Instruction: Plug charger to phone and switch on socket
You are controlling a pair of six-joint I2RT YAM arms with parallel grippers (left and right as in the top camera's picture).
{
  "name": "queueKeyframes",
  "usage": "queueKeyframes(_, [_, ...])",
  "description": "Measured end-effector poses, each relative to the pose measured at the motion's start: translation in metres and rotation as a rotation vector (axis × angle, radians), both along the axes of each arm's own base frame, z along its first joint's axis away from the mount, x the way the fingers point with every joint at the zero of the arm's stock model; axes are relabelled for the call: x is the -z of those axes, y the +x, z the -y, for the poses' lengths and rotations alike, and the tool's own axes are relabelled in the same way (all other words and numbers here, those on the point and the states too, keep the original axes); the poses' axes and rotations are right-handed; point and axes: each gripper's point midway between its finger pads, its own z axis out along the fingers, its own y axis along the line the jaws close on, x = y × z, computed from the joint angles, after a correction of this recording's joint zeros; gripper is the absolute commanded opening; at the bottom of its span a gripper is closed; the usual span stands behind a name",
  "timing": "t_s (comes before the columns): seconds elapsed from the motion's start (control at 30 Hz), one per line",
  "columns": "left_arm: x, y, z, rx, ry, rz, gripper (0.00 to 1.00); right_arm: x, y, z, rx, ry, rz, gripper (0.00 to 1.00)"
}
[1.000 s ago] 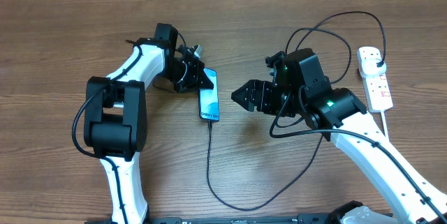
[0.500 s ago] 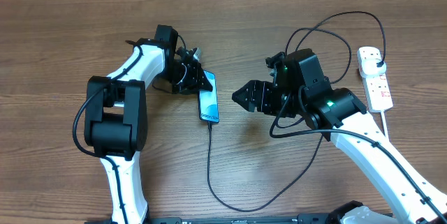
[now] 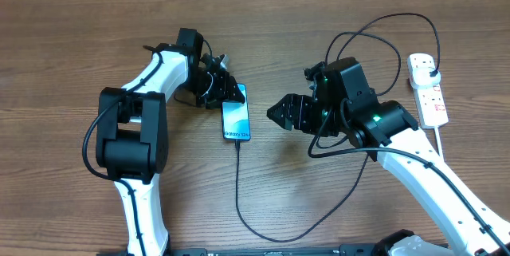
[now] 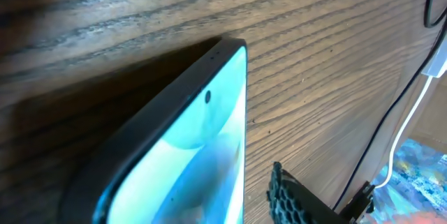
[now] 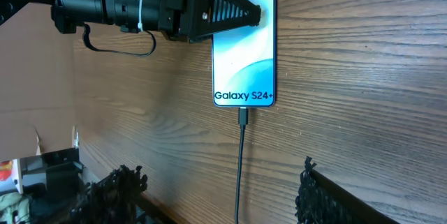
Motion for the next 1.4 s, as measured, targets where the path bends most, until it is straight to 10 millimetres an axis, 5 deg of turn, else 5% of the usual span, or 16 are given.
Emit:
queueKeyframes(0.37, [0.001, 0.002, -0.009, 0.003, 0.094, 0.028, 0.57, 0.0, 0.0, 0.0, -0.001, -0.001, -0.001, 0.74])
queueKeyframes(0.67, [0.001, 0.01, -0.045, -0.012, 0.336, 0.051, 0.58, 0.001, 0.0, 0.001, -0.009, -0.008, 0.009, 0.74])
queueKeyframes(0.83, [-0.019, 0.019, -0.057, -0.019, 0.41, 0.066, 0.52, 0.002, 0.002, 0.003, -0.004, -0.023, 0.02, 0.47])
queueKeyframes(0.97, [-0.074, 0.038, -0.056, -0.045, 0.404, 0.179, 0.49, 0.004, 0.008, 0.017, 0.032, -0.035, 0.007, 0.14])
queueKeyframes(1.03, [-0.125, 0.046, -0.055, -0.07, 0.382, 0.294, 0.5, 0.008, 0.014, 0.038, 0.1, -0.044, -0.031, 0.04])
queueKeyframes(1.17, [-0.244, 0.037, -0.055, -0.132, 0.318, 0.57, 0.52, 0.003, 0.037, 0.101, 0.293, -0.059, -0.075, 0.04])
queueKeyframes(1.23, [-0.281, 0.025, -0.056, -0.151, 0.295, 0.654, 0.59, -0.009, 0.055, 0.141, 0.417, -0.051, -0.052, 0.04])
queueKeyframes(1.3, [-0.309, 0.013, -0.057, -0.166, 0.274, 0.715, 0.66, -0.02, 0.069, 0.188, 0.553, -0.043, -0.025, 0.04])
queueKeyframes(1.4, [-0.315, 0.005, -0.057, -0.174, 0.264, 0.715, 0.8, -0.025, 0.076, 0.242, 0.698, -0.023, 0.003, 0.04])
